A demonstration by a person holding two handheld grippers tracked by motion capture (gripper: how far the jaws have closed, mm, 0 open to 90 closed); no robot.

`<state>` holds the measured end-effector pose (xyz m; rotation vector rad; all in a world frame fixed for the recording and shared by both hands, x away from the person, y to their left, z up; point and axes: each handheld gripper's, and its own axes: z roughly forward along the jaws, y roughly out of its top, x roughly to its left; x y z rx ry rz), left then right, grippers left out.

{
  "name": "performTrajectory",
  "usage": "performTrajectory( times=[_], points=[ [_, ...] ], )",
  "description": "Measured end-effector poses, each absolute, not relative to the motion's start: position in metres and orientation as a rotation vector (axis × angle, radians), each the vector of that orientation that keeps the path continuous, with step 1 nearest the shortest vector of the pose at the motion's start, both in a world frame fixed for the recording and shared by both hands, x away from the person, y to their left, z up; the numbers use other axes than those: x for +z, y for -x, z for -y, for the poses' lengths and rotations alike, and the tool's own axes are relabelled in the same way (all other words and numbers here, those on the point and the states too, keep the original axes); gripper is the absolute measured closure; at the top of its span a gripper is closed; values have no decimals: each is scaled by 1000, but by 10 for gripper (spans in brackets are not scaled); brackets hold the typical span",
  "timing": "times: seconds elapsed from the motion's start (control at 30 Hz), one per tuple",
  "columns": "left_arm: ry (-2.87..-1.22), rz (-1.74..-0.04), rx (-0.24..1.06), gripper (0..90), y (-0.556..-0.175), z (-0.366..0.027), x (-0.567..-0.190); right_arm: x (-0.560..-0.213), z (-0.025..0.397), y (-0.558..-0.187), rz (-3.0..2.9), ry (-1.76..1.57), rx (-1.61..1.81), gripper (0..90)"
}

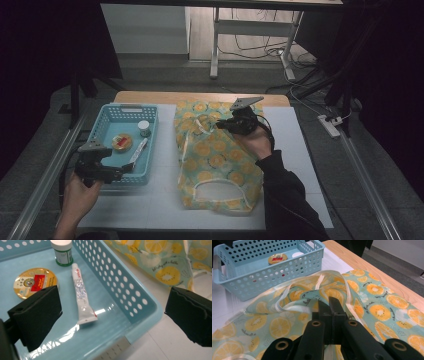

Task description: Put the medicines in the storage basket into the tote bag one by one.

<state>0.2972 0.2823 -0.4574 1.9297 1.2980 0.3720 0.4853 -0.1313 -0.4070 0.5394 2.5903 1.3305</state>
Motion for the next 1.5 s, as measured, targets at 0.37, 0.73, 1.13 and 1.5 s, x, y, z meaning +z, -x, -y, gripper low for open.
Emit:
performTrajectory(
  times=[0.37,0.73,1.13,1.5],
  points=[
    [-1964,-1315,385,0,-322,-287,-456,-407,131,-485,-2591,-538,1325,900],
    [-1964,-1356,387,0,-347,-291,-457,-406,131,-485,-2592,-542,1333,900],
    [-1970,-1404,351,0,-373,-299,-469,-407,131,-485,-2592,-542,1336,900],
    [-1963,-1449,320,0,-391,-309,-477,-406,132,-484,-2591,-541,1338,900]
  ],
)
